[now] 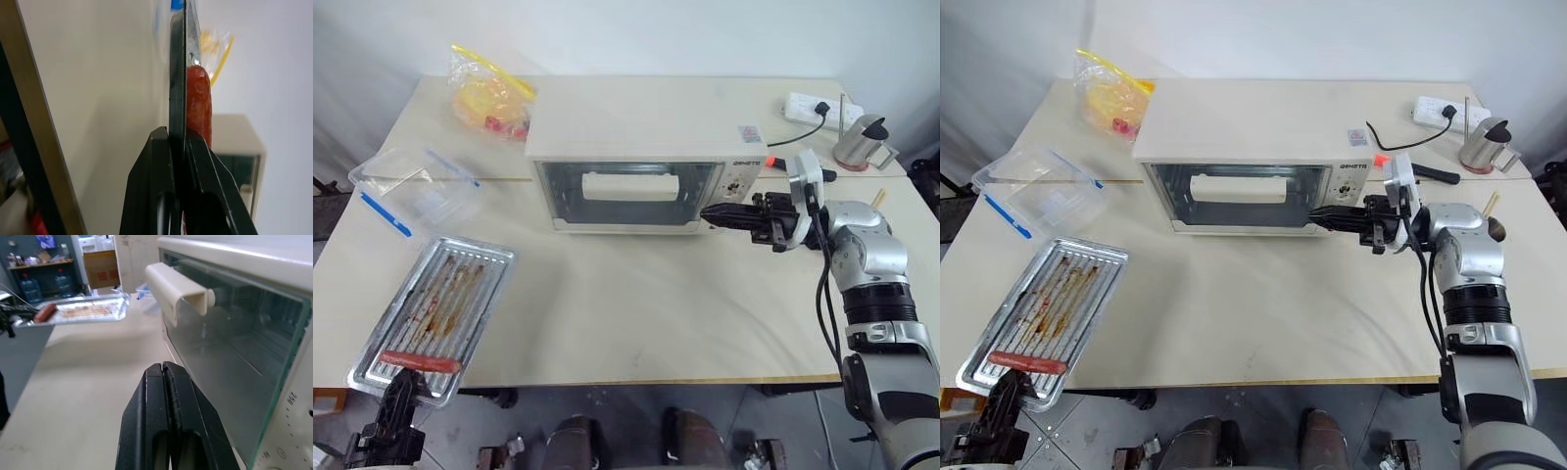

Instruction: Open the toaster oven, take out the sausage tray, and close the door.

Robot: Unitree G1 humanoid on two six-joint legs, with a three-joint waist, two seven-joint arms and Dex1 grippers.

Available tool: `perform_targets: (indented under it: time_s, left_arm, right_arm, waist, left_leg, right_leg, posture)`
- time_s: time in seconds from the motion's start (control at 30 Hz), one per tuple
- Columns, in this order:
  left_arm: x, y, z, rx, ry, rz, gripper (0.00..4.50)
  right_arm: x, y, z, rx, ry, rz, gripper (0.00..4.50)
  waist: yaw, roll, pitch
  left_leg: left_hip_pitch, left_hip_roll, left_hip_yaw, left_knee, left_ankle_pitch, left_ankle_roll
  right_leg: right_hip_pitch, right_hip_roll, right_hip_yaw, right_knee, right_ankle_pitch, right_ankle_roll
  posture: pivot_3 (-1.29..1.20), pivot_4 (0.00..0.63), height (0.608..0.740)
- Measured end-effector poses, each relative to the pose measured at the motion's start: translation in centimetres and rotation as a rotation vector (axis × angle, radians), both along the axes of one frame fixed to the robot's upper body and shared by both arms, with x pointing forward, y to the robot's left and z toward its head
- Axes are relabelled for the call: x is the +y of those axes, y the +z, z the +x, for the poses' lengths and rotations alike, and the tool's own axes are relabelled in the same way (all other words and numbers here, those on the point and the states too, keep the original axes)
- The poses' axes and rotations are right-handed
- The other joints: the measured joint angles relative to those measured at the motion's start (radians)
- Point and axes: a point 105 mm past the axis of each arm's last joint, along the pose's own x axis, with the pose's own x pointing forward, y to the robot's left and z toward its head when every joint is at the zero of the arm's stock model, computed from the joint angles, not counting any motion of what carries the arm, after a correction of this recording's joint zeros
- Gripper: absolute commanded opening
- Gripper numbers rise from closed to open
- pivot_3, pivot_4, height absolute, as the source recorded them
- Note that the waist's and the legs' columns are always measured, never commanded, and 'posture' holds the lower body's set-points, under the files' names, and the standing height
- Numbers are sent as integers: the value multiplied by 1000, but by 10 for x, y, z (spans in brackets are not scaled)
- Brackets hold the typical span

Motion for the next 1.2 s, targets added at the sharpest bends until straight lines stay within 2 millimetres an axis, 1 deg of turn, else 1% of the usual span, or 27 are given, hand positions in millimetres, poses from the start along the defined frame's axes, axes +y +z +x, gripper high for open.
perform_targets:
  time_s: [0.07, 0.1, 0.17, 0.2, 0.3, 0.4, 0.47, 0.53, 0.57, 0.7, 0.8, 0.87, 0.9, 0.97, 1.0, 1.07, 1.13, 1.2]
  left_arm:
    - [-2, 0, 2, 23, -59, 19, 0]
    - [-3, -1, 4, 37, -100, 30, 0]
    - [-5, -2, 10, 73, -207, 65, 0]
    - [-4, -2, 15, 77, -243, 72, 0]
    - [-6, 0, 29, 64, -341, 91, 0]
    - [-9, 8, 44, 38, -435, 121, 0]
    - [-10, 14, 56, 12, -477, 140, 0]
    - [-14, 18, 65, 6, -526, 156, 0]
    - [-19, 20, 73, 10, -578, 169, 0]
    - [-33, 22, 90, 10, -691, 176, 0]
    - [-44, 24, 102, 6, -762, 179, 0]
    - [-57, 28, 117, 7, -855, 189, 0]
    - [-62, 30, 121, 1, -881, 195, 0]
    - [-71, 34, 136, 3, -943, 202, 0]
    - [-76, 37, 144, 1, -976, 204, 0]
    - [-85, 43, 156, -6, -1033, 210, 0]
    - [-97, 43, 168, 16, -1102, 231, 0]
    - [-104, 38, 174, 48, -1149, 247, 0]
  right_arm:
    - [-1, 1, -4, -7, 17, -17, 52]
    - [-4, 1, -9, 10, 30, -27, 215]
    - [-15, -2, -21, 54, 40, -88, 627]
    - [-18, -1, -24, 56, 42, -93, 910]
    - [-19, -2, -31, 52, 76, -100, 1858]
    - [-23, -3, -40, 49, 102, -94, 2886]
    - [-25, 0, -44, 39, 115, -74, 3552]
    - [-30, 2, -47, 33, 114, -67, 4228]
    - [-36, 0, -50, 44, 104, -67, 4469]
    - [-48, -8, -52, 64, 76, -51, 4469]
    - [-52, -5, -52, 33, 70, -20, 4469]
    - [-58, -2, -53, 5, 51, 33, 4469]
    - [-59, -1, -53, -6, 48, 45, 4469]
    - [-66, 2, -55, -46, 27, 106, 4469]
    - [-70, -1, -58, -55, 14, 117, 4469]
    - [-74, -15, -66, -32, 0, 123, 4469]
    - [-79, -31, -73, 9, -21, 107, 4469]
    - [-81, -35, -76, 4, -28, 94, 4469]
  waist:
    - [0, 0, 0]
    - [2, 0, 0]
    - [13, 0, 0]
    - [13, 1, 0]
    - [10, 0, 0]
    - [6, 1, 0]
    - [7, 0, 0]
    - [9, 1, 0]
    - [10, 1, 0]
    - [12, 0, 0]
    - [13, 0, 0]
    - [15, 0, 0]
    - [15, 0, 0]
    - [18, 0, 0]
    - [22, 0, 0]
    - [28, 0, 0]
    - [35, 0, 0]
    - [32, 0, 0]
  left_leg:
    - [0, 0, 0, 0, 0, 0]
    - [0, 0, 0, 0, 0, 0]
    - [0, 0, 0, 0, 0, 0]
    - [0, 0, 0, 0, 0, 0]
    - [1, 0, 0, 0, 0, 0]
    - [1, 1, 1, 0, 0, -1]
    - [1, 1, 2, 0, 0, -2]
    - [2, 1, 2, 0, 1, -2]
    - [2, 1, 2, 0, 1, -2]
    - [2, 0, 4, 0, 1, -2]
    - [2, 0, 4, 0, 1, -2]
    - [3, -1, 4, 0, 3, -4]
    - [2, 0, 3, 0, 3, -4]
    - [3, -1, 3, 0, 4, -5]
    - [2, -1, 3, 0, 4, -6]
    - [2, -1, 3, 0, 4, -6]
    - [2, -1, 4, 0, 4, -7]
    - [3, 0, 7, 0, 5, -8]
  right_leg:
    - [0, 0, 0, 0, 0, 0]
    - [0, 0, 0, 1, 0, 0]
    - [-1, 0, 0, 1, -1, -1]
    - [-1, 0, 1, 1, -1, -1]
    - [-1, 0, 1, 3, 0, -1]
    - [-2, 0, 2, 5, 0, 0]
    - [-3, 0, 1, 6, 0, 0]
    - [-3, 0, 1, 10, 0, 0]
    - [-2, 0, 1, 11, 0, 0]
    - [-2, 0, 2, 11, 1, 1]
    - [-2, 0, 2, 12, 1, 2]
    - [-3, 0, 1, 13, 1, 2]
    - [-3, 0, 1, 14, 1, 3]
    - [-3, 1, 1, 14, 2, 3]
    - [-3, 2, 1, 14, 2, 3]
    - [-3, 5, 1, 14, 2, 4]
    - [-3, 6, 2, 14, 2, 4]
    - [-4, 8, 3, 13, 2, 4]
  posture:
    - [0, 150, 740]
    - [0, 150, 740]
    - [0, 150, 740]
    - [0, 150, 740]
    - [0, 150, 740]
    - [0, 150, 740]
    - [0, 150, 740]
    - [0, 150, 740]
    - [0, 150, 740]
    - [0, 150, 740]
    - [0, 150, 740]
    - [0, 150, 740]
    - [0, 150, 740]
    - [0, 150, 740]
    - [0, 150, 740]
    - [0, 150, 740]
    - [0, 150, 740]
    - [0, 150, 740]
